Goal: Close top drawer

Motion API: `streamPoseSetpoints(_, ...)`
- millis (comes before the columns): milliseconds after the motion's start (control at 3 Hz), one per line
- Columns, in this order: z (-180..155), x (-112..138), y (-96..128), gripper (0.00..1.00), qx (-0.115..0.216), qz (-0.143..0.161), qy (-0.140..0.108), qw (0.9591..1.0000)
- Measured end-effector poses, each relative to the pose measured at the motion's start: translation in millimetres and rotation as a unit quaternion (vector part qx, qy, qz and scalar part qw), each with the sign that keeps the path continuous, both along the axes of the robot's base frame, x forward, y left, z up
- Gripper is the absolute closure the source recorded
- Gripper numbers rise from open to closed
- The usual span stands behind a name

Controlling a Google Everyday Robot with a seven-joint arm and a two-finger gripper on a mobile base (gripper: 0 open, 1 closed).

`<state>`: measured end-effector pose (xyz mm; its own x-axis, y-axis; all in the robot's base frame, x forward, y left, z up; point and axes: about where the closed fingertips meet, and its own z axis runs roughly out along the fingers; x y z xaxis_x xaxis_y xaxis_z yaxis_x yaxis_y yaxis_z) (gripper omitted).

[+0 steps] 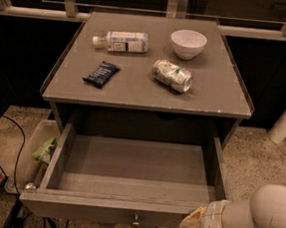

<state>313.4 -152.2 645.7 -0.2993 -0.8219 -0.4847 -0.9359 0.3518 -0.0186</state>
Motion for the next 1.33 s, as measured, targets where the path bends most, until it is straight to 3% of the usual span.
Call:
streamPoseSetpoints(333, -0.6, 0.7, 0.0, 0.82, -0.001, 0.000, 0.000, 1.0000)
streamPoseSetpoints(1000, -0.6, 0.7, 0.1, 0.36, -0.001, 0.000, 0.000, 1.0000)
streamPoseSetpoints(1333, 1.0, 13.7, 4.2, 0.13, 0.003, 0.003, -0.013, 0.9999)
